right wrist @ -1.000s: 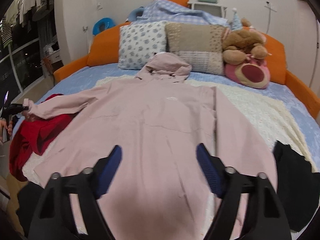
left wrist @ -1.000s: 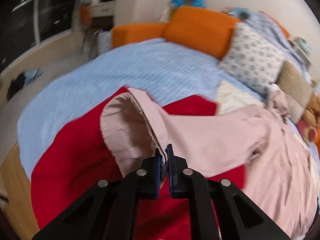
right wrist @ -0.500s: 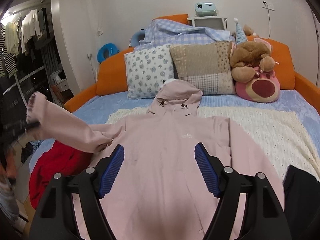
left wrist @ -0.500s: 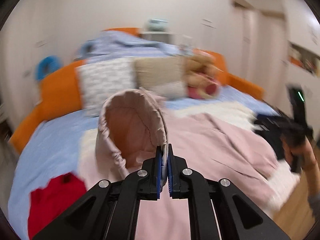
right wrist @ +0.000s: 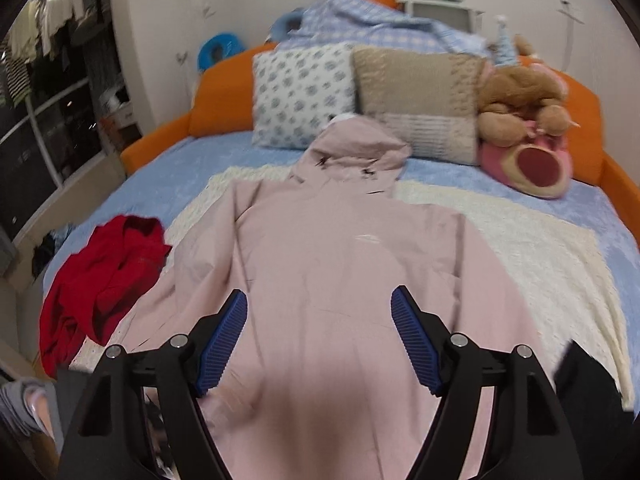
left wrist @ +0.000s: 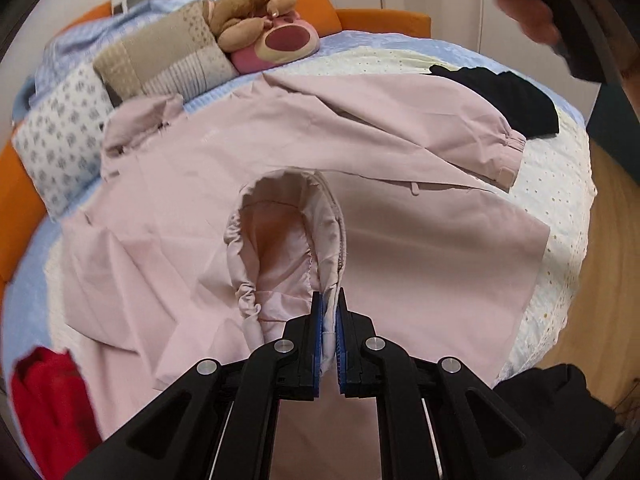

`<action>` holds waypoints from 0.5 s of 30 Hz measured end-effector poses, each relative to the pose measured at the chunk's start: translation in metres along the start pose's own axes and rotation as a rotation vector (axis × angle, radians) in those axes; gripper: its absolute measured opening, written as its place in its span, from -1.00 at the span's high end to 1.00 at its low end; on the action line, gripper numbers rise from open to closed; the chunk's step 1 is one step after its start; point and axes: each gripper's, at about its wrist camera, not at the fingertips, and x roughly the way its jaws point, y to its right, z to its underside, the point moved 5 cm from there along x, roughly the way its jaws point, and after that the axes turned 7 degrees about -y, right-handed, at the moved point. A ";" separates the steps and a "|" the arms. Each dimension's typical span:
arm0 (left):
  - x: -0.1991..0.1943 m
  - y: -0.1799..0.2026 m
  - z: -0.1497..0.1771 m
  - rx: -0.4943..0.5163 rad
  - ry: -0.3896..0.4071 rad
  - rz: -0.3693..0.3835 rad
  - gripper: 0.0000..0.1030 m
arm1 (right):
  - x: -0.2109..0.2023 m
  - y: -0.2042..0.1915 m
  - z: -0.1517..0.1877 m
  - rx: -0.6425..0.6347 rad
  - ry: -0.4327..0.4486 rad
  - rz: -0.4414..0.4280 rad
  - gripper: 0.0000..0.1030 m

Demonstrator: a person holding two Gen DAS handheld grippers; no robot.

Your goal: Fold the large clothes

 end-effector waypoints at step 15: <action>0.035 0.054 0.020 0.074 0.056 -0.020 0.74 | 0.306 -0.184 -0.161 -0.134 -0.350 -0.137 -0.09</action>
